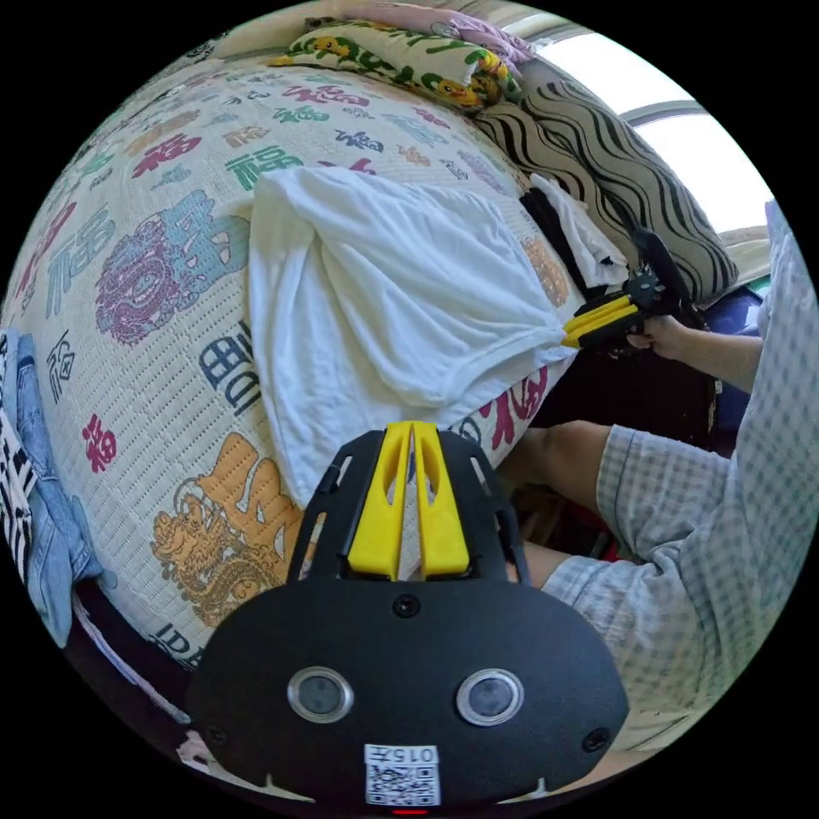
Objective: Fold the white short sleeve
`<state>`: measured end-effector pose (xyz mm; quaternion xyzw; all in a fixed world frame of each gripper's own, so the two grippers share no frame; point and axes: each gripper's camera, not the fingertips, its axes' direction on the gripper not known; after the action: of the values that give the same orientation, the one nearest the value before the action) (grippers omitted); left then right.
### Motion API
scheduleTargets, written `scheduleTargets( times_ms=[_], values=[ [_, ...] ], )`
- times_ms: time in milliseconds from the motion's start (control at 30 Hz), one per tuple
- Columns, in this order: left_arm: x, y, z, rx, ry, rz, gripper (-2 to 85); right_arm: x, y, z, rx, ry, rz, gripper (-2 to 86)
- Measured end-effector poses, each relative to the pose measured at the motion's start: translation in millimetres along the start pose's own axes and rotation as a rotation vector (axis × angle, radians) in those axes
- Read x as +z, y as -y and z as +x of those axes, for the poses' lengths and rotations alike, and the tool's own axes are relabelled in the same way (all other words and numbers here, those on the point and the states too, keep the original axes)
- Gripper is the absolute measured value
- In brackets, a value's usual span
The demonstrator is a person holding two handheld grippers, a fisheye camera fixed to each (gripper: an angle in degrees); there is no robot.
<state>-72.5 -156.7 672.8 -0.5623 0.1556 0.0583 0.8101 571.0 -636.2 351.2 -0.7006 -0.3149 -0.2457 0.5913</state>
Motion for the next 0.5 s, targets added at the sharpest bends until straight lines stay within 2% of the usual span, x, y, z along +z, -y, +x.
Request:
scheduleTargets(
  times_ms=[167,233,300,333,433,500],
  values=[
    [29.6,13.5,-19.0,-0.170,-0.093,0.051,7.0,5.9,-12.1,24.2,0.084,0.072,0.069,6.2],
    [57.7,10.4,-36.9,-0.318,-0.185,0.025,6.4,4.1,-14.9,30.6,0.090,0.165,0.134,6.5],
    [67.2,5.1,-42.2,-0.361,-0.200,0.050,3.7,8.3,-12.5,36.0,0.078,0.234,0.162,5.8],
    [69.6,1.2,-43.0,-0.370,-0.174,0.055,1.4,16.5,-8.4,38.1,0.066,0.230,0.141,4.4],
    [65.7,-8.9,-42.1,-0.351,-0.159,0.073,0.4,48.5,-2.8,41.9,0.058,0.085,0.036,0.6],
    [61.8,-15.3,-42.2,-0.342,-0.136,0.069,0.4,66.4,-4.8,48.2,0.073,0.069,-0.020,-0.1]
  ],
)
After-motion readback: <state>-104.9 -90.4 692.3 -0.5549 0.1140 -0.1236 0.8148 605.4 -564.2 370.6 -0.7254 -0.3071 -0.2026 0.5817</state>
